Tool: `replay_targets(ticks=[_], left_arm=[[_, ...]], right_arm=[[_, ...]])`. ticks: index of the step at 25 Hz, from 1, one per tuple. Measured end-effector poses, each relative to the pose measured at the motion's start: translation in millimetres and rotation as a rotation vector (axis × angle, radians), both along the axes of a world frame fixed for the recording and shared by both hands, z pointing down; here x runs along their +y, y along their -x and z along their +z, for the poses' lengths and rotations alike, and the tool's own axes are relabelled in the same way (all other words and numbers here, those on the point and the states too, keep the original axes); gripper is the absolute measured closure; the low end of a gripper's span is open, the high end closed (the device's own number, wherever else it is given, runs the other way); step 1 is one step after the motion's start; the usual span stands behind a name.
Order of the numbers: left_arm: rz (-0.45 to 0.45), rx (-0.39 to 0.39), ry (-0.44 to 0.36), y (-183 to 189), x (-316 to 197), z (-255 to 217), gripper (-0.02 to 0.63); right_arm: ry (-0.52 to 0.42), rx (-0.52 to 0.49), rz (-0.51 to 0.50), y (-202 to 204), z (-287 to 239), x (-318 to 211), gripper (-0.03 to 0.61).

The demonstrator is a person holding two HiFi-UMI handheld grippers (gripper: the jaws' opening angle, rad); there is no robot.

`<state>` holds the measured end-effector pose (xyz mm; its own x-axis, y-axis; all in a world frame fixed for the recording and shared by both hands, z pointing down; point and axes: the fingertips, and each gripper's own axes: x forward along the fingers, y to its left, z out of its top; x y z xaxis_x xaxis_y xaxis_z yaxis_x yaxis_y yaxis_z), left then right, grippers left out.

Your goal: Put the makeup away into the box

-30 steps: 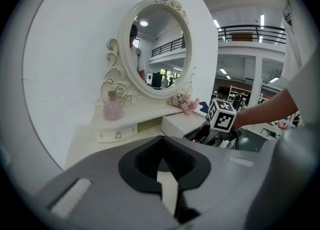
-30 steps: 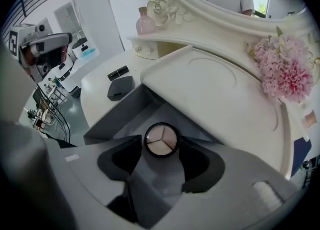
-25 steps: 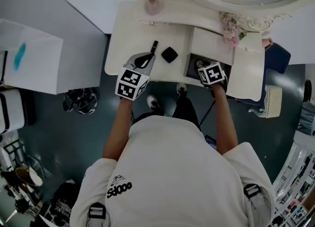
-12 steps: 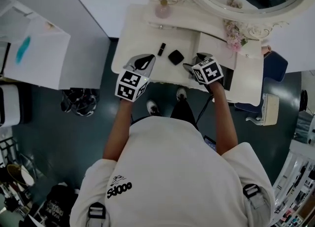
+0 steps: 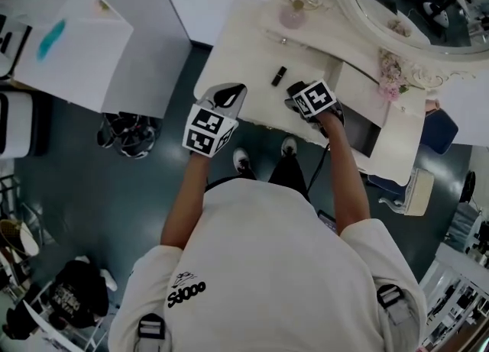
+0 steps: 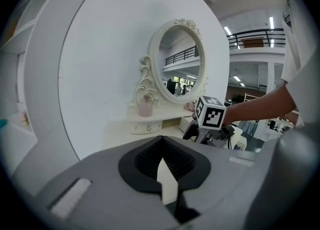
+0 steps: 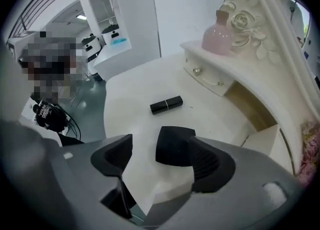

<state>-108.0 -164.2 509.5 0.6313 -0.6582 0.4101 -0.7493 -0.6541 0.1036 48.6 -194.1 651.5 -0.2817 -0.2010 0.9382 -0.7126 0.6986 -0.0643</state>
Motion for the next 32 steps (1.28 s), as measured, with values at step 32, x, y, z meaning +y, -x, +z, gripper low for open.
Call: replay_targets(ticks=[32], left_arm=[[0.035,-0.003,0.033,-30,-31,-4,0.595]], right_arm=[[-0.015,-0.041,0.156,-40,-45,-14,0.245]])
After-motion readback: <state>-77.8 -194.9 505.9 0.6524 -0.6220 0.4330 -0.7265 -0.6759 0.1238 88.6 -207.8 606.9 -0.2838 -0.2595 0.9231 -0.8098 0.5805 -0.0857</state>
